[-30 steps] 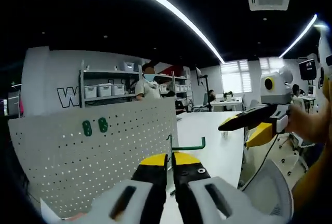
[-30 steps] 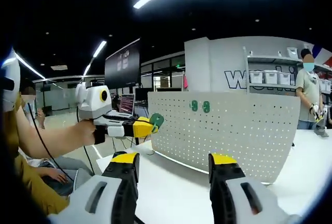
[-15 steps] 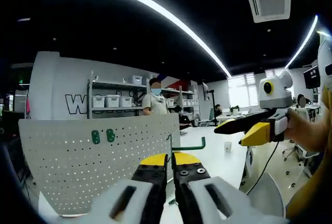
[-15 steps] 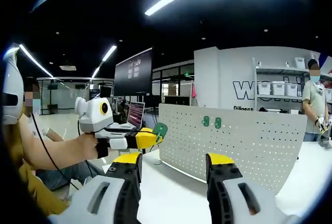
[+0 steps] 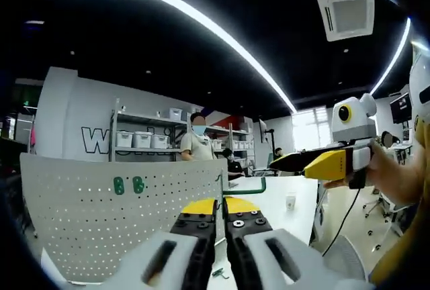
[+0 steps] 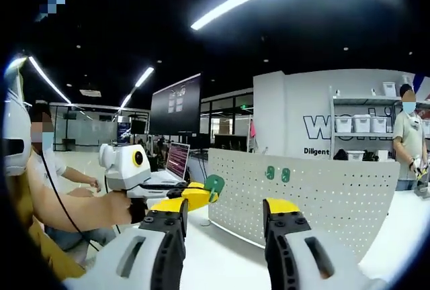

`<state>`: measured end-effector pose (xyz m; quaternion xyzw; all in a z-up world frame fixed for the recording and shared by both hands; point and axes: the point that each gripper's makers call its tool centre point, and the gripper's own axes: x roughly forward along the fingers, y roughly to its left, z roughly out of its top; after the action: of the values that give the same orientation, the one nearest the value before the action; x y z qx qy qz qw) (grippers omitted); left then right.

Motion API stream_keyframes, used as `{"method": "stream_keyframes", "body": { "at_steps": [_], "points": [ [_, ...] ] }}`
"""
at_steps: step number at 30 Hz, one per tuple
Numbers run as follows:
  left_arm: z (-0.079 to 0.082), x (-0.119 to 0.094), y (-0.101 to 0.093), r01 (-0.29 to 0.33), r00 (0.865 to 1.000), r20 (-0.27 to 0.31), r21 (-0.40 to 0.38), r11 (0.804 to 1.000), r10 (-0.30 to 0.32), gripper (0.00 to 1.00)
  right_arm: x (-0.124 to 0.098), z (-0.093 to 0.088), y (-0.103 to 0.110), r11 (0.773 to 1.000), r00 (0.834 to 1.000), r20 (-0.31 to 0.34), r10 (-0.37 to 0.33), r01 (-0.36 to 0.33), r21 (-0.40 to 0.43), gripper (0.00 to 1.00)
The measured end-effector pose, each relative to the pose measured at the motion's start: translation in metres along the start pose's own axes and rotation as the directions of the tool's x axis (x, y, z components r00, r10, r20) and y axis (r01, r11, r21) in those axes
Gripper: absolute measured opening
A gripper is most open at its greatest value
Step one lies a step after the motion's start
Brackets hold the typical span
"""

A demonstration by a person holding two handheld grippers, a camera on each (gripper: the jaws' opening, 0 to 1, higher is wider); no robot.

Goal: Insert the hook assembly into the mounting plate slot until the hook locks in place.

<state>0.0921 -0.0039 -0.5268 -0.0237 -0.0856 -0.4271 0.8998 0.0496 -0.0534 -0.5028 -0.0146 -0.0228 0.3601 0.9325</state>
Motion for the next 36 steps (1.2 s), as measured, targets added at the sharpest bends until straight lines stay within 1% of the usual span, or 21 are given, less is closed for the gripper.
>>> {"method": "stream_keyframes", "body": {
  "at_steps": [3, 5, 8, 12, 16, 20, 24, 25, 29, 32, 36],
  "points": [
    [0.0, 0.002, 0.003, -0.002, 1.0, 0.003, 0.001, 1.0, 0.002, 0.03, 0.004, 0.001, 0.0, 1.0, 1.0, -0.004, 0.003, -0.003, 0.0, 0.42],
    [0.0, 0.002, 0.003, 0.0, 1.0, 0.015, -0.008, 1.0, 0.0, 0.03, 0.006, 0.002, 0.001, 1.0, 1.0, -0.002, 0.006, -0.006, 0.0, 0.41],
    [-0.001, 0.003, 0.007, -0.016, 0.999, 0.036, -0.023, 1.0, 0.016, 0.03, 0.011, 0.002, 0.004, 1.0, 1.0, -0.003, 0.013, -0.013, -0.001, 0.4],
    [-0.002, 0.003, 0.01, -0.016, 0.999, 0.046, -0.046, 0.999, 0.018, 0.03, 0.019, 0.002, 0.008, 1.0, 1.0, -0.009, 0.025, -0.025, 0.003, 0.37],
    [-0.001, 0.004, 0.009, -0.016, 0.999, 0.051, -0.038, 0.999, 0.018, 0.03, 0.028, 0.006, 0.009, 1.0, 1.0, 0.004, 0.028, -0.028, 0.015, 0.35],
    [0.001, 0.004, 0.009, -0.012, 0.998, 0.057, -0.029, 0.999, 0.014, 0.03, 0.035, 0.005, 0.012, 0.999, 0.999, 0.0, 0.039, -0.039, 0.015, 0.35],
    [0.002, 0.002, 0.013, -0.018, 0.998, 0.063, -0.021, 1.0, 0.02, 0.04, 0.041, 0.002, 0.013, 0.999, 0.999, -0.011, 0.044, -0.044, 0.024, 0.33],
    [0.003, 0.001, 0.015, -0.026, 0.997, 0.073, -0.021, 0.999, 0.028, 0.04, 0.043, 0.001, 0.013, 0.999, 0.999, -0.015, 0.047, -0.046, 0.029, 0.33],
    [0.002, -0.001, 0.015, -0.03, 0.997, 0.074, -0.024, 0.999, 0.032, 0.04, 0.049, -0.003, 0.016, 0.998, 0.998, -0.031, 0.051, -0.05, 0.045, 0.3],
    [0.002, -0.003, 0.015, -0.039, 0.996, 0.081, -0.033, 0.999, 0.042, 0.04, 0.052, 0.0, 0.017, 0.997, 0.998, -0.023, 0.051, -0.049, 0.057, 0.29],
    [0.013, -0.006, 0.015, -0.066, 0.991, 0.118, -0.021, 0.998, 0.068, 0.04, 0.054, 0.007, 0.022, 0.994, 0.998, 0.01, 0.059, -0.06, 0.096, 0.26]
  ]
}}
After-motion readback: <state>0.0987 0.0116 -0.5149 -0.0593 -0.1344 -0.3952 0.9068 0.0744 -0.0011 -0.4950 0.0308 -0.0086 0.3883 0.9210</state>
